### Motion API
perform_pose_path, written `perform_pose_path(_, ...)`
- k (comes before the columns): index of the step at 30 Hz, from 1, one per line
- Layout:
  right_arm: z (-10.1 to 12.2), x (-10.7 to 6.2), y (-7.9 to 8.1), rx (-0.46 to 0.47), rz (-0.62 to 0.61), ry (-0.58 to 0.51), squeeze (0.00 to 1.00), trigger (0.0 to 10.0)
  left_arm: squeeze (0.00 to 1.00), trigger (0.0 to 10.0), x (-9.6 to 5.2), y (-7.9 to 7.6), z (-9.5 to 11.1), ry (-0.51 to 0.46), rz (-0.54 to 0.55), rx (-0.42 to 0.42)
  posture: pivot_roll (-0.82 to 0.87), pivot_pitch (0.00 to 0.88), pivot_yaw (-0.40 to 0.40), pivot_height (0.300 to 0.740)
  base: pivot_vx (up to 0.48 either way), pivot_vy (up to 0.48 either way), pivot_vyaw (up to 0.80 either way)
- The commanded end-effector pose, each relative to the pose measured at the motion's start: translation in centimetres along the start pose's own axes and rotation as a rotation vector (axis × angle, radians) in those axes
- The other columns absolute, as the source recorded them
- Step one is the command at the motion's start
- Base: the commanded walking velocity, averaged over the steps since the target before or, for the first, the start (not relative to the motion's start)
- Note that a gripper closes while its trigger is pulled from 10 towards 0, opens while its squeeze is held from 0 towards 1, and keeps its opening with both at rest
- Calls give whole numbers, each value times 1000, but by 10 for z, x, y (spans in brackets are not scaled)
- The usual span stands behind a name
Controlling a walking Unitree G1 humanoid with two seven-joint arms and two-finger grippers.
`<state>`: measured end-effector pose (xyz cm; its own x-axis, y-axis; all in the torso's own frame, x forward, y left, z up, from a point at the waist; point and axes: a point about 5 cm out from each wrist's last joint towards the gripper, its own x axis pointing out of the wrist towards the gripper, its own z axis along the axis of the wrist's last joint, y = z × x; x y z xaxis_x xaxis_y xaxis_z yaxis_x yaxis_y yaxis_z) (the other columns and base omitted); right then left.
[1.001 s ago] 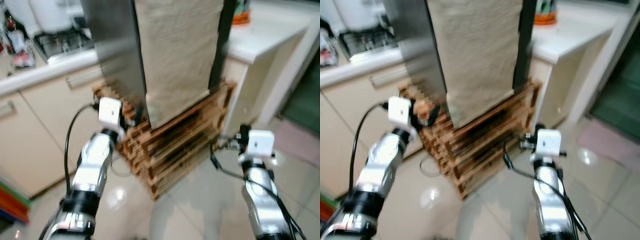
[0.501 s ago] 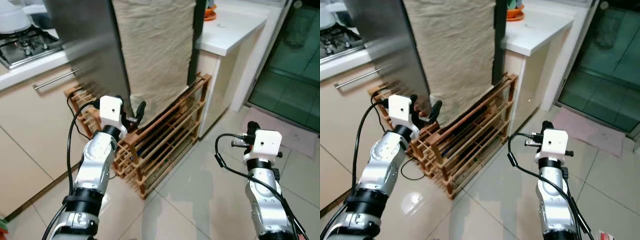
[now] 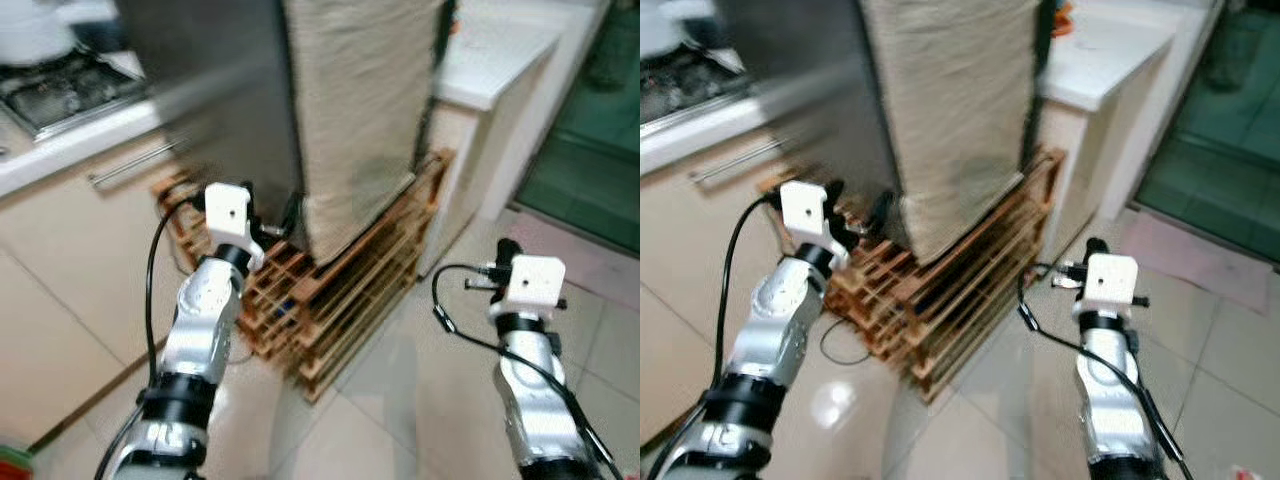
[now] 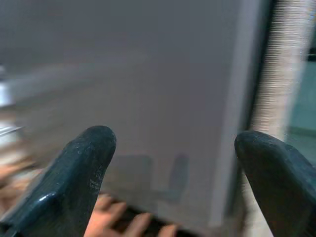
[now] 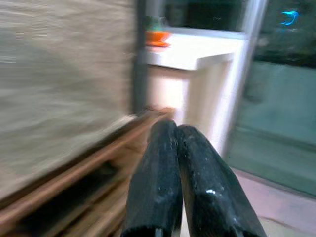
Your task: Restocking fridge
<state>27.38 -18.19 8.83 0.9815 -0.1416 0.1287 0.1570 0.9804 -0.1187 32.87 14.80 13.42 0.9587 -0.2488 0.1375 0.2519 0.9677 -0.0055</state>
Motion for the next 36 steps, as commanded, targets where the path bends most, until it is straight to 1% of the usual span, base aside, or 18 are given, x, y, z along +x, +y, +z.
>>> perform_pose_path(1,2,2,-9,-26,-17,-12,0,10000,0,10000,4,-6,5,-7,-22,10,-66,0,50,740,0,0,0)
perform_pose_path(3,2,2,-10,-26,-16,-12,0,10000,0,10000,7,-12,4,11,-55,39,-66,0,49,740,0,0,0)
perform_pose_path(5,3,3,-10,-15,-22,-10,0,10000,0,10000,8,-20,5,9,-104,25,-66,0,49,740,0,0,0)
perform_pose_path(8,6,7,-14,23,-52,-9,0,10000,0,10000,16,-39,12,11,-195,30,-66,0,46,740,0,0,0)
perform_pose_path(9,7,7,-16,28,-62,-9,0,10000,0,10000,19,-43,14,14,-214,45,-65,0,46,740,0,0,0)
perform_pose_path(11,8,8,-18,34,-77,-9,0,10000,0,10000,23,-49,17,9,-235,61,-71,0,50,740,0,0,0)
perform_pose_path(12,8,8,-19,22,-83,-7,0,10000,0,10000,26,-50,20,7,-231,34,-78,0,55,740,0,0,0)
perform_pose_path(15,7,8,-20,23,-90,1,0,10000,0,10000,26,-48,20,7,-226,25,-80,0,57,740,0,0,-263)
perform_pose_path(19,6,6,-18,16,-76,7,0,10000,0,10000,18,-43,14,24,-219,15,-79,0,54,740,0,0,-713)
perform_pose_path(21,6,6,-17,18,-71,9,0,10000,0,10000,17,-43,12,33,-219,16,-77,0,52,740,0,0,-706)
perform_pose_path(23,6,6,-16,12,-63,7,0,10000,0,10000,15,-40,9,38,-190,19,-71,0,49,740,0,0,-703)
perform_pose_path(28,6,7,-14,7,-54,3,0,10000,0,10000,12,-34,6,47,-114,4,-64,0,46,740,0,0,0)
perform_pose_path(30,7,9,-14,5,-50,1,0,10000,0,10000,11,-30,9,24,-84,-18,-63,0,45,740,150,0,0)
perform_pose_path(34,7,10,-14,-3,-47,-3,0,10000,0,10000,8,-28,16,-29,-61,-38,-60,0,44,740,379,127,0)
perform_pose_path(36,12,11,-14,-12,-50,-30,0,10000,0,10000,7,-29,21,-56,-53,-39,-57,0,41,740,392,274,0)
